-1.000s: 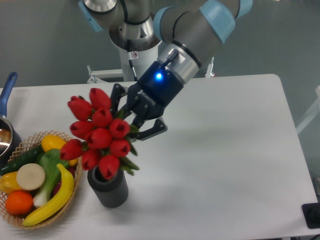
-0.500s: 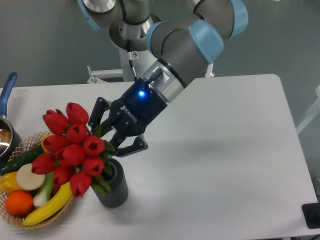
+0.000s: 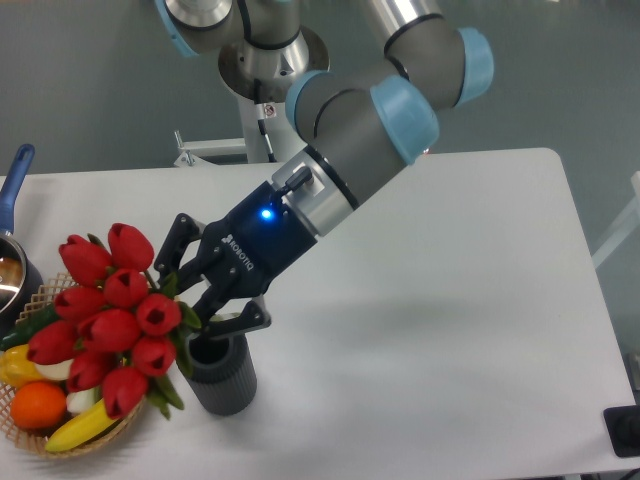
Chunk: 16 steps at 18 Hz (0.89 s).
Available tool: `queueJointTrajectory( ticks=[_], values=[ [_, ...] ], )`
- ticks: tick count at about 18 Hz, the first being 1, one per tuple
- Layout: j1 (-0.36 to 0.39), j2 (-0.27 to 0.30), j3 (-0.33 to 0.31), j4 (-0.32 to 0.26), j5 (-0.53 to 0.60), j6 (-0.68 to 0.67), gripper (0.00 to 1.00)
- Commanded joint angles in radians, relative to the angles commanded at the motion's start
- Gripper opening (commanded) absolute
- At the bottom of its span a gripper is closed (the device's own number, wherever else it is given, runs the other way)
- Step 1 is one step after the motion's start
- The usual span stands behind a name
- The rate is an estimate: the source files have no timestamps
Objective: Insert the flowers into the vase
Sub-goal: 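Move the held tulips over the black vase and lower the stems, then lower the tulip stems down into the black vase opening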
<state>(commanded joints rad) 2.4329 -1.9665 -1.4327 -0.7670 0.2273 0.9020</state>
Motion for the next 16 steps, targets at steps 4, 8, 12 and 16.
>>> queueJointTrajectory(
  ticks=[4,8,12,16],
  values=[
    [0.015,-0.008,-0.012,0.000,-0.035,0.006,0.36],
    [0.060,-0.029,-0.012,0.000,-0.164,0.020,0.36],
    [0.071,-0.061,-0.008,0.000,-0.169,0.040,0.36],
    [0.068,-0.087,-0.006,0.000,-0.172,0.063,0.36]
  ],
)
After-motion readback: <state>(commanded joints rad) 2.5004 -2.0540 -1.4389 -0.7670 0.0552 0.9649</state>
